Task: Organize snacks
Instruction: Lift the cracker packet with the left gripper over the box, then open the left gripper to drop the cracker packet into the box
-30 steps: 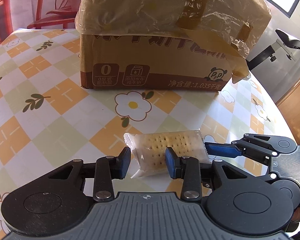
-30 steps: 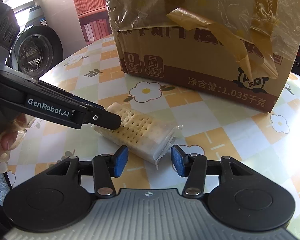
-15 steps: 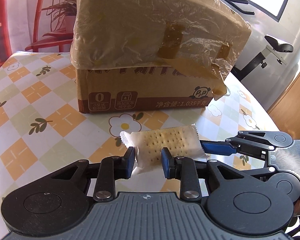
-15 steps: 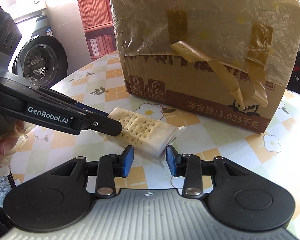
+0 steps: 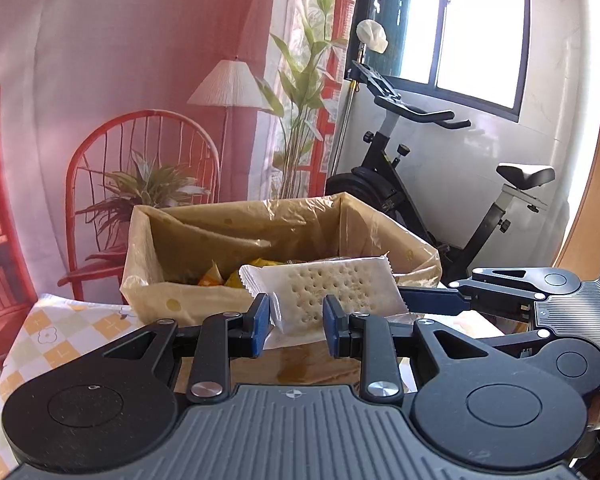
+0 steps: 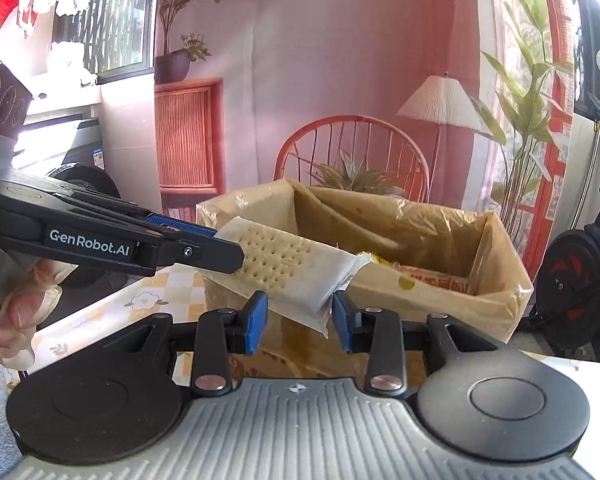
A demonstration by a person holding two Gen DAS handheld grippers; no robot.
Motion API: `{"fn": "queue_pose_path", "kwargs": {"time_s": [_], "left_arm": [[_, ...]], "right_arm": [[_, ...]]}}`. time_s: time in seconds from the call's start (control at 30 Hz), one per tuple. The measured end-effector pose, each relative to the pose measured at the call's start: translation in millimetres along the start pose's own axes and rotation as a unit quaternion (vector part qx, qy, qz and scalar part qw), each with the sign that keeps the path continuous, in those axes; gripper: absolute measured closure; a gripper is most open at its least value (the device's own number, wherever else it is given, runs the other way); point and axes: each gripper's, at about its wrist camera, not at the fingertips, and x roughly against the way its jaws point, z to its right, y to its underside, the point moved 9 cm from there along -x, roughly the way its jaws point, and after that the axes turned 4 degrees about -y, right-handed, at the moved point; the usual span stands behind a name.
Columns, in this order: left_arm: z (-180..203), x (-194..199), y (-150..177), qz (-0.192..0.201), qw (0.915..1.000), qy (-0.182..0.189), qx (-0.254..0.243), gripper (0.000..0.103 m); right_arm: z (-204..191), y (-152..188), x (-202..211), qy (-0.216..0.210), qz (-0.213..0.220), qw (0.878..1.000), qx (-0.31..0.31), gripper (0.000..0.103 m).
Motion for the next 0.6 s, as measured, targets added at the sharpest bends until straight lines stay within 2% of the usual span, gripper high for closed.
{"fn": "queue_pose_path", "kwargs": {"time_s": [0.13, 0.23, 0.43, 0.6], "left_arm": [[-5.4, -26.6, -28.4, -0.008, 0.9999, -0.005, 0.01, 0.073], [-9.0, -46.5, -37.3, -0.02, 0.9997, -0.016, 0.006, 0.073], [-27.0, -74.4, -34.0, -0.038, 0.9983, -0.042, 0.009, 0.073], [-39.5, -83.3, -22.0, -0.052, 0.9972, -0.048, 0.023, 0.072]], "right_arm": [[23.0, -33.6, -22.0, 0.0, 0.001, 1.0, 0.013, 0.065], [39.8, -41.6, -43.2, -0.008, -0.017, 1.0, -0.002, 0.065], [54.9, -35.2, -80.7, -0.007, -0.053, 0.998, -0.013, 0.065], [53.9, -24.1, -98.4, -0.008, -0.073, 0.997, -0.014, 0.065]]}}
